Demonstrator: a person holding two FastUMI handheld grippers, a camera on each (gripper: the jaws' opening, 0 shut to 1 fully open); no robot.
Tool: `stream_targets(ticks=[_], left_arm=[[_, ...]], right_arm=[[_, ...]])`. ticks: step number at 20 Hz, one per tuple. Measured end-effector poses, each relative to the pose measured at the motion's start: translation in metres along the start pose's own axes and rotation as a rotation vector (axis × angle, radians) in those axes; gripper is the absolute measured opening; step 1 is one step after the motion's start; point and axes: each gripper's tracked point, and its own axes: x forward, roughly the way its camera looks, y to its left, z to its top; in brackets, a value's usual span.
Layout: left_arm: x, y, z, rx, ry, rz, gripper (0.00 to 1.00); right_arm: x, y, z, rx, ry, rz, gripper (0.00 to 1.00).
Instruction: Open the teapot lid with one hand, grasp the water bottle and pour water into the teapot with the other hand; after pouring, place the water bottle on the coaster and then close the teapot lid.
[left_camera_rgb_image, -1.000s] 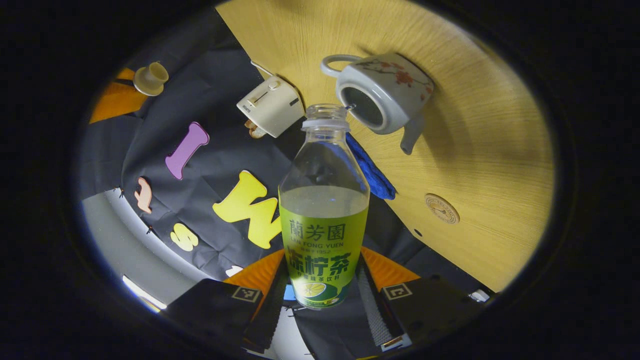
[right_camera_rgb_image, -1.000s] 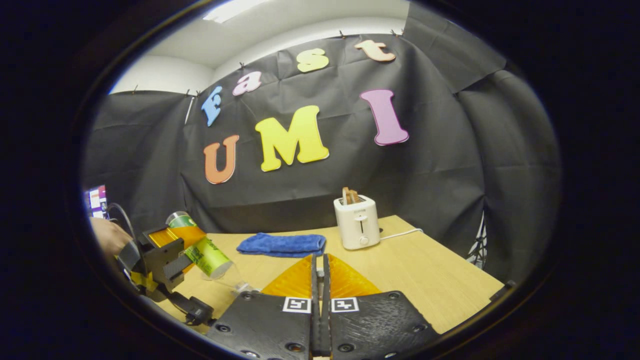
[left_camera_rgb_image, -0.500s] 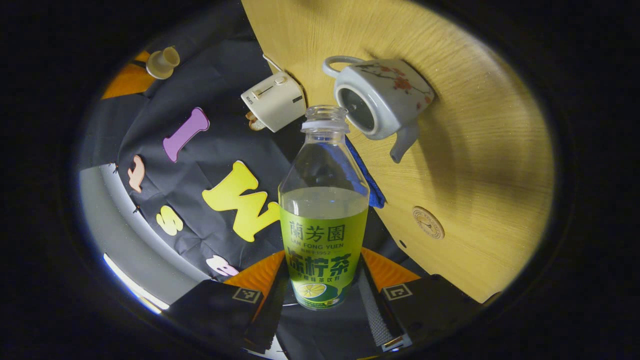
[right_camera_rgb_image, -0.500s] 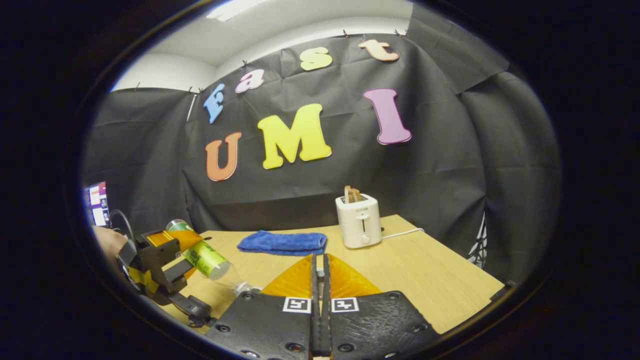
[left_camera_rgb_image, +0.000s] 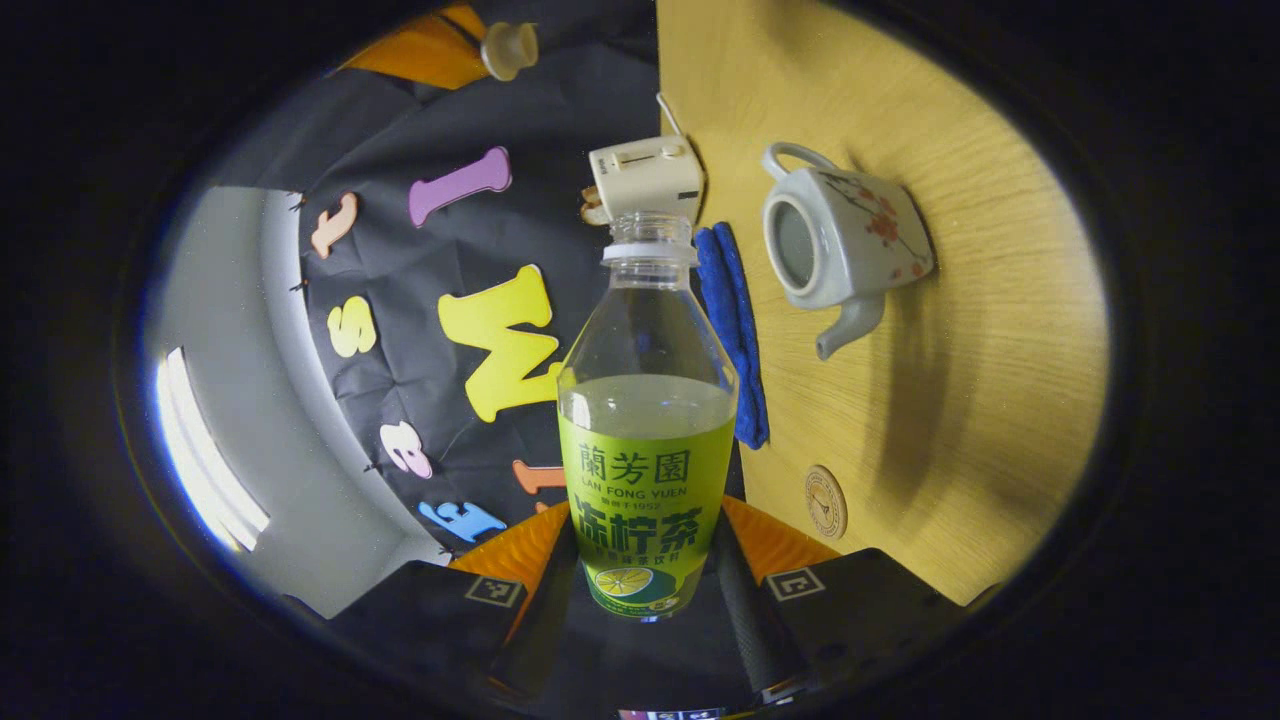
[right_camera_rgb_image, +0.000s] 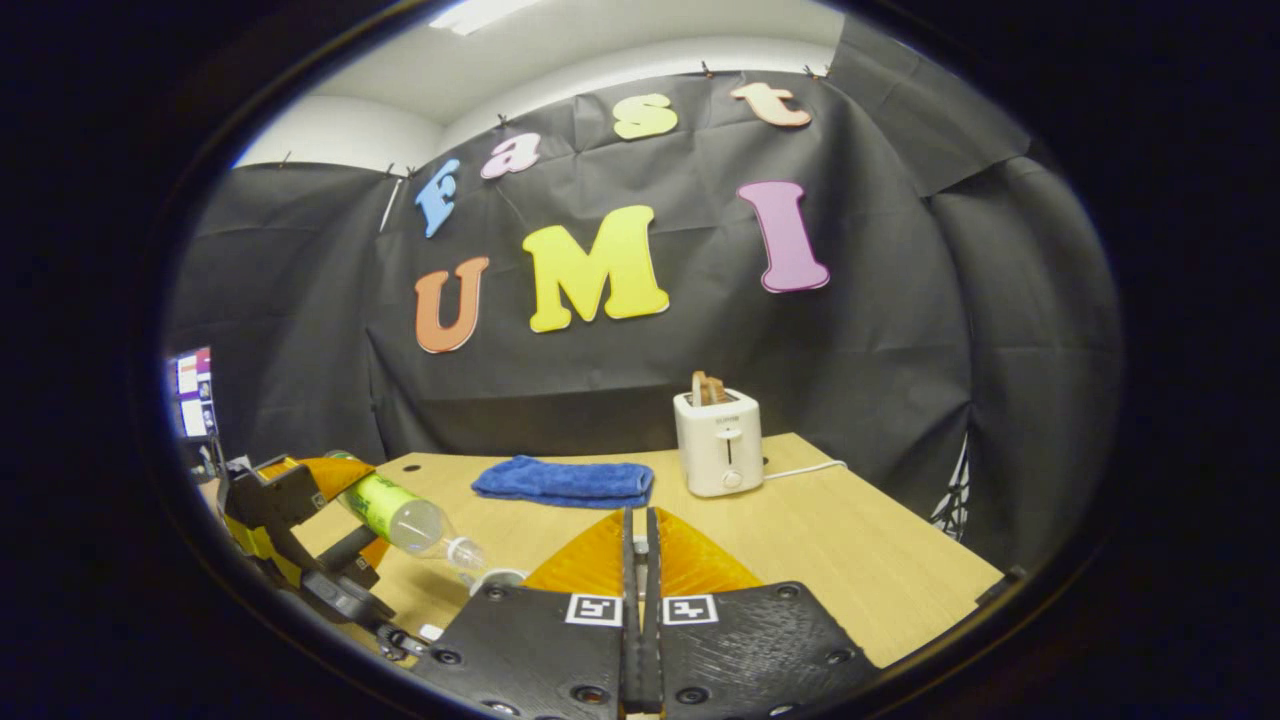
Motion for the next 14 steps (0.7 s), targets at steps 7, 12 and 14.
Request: stream_targets(ticks=[7,12,14], left_arm=[[-0.019,0.008,-0.022,-0.429,0.007,0.082,0.73],[-0.039,0.003,-0.053,-0.765,0.073,0.113,0.73],[-0.036,-0.007,-0.065,-0.922,0.097,0.090,0.73]], right_arm=[[-0.004,0.005,0.002,-0.033,-0.012,-0.008,0.00],[-0.006,0.017,0.000,-0.062,-0.013,0.011,0.00],[-0.006,0.023,-0.003,-0.068,-0.008,0.021,0.00]])
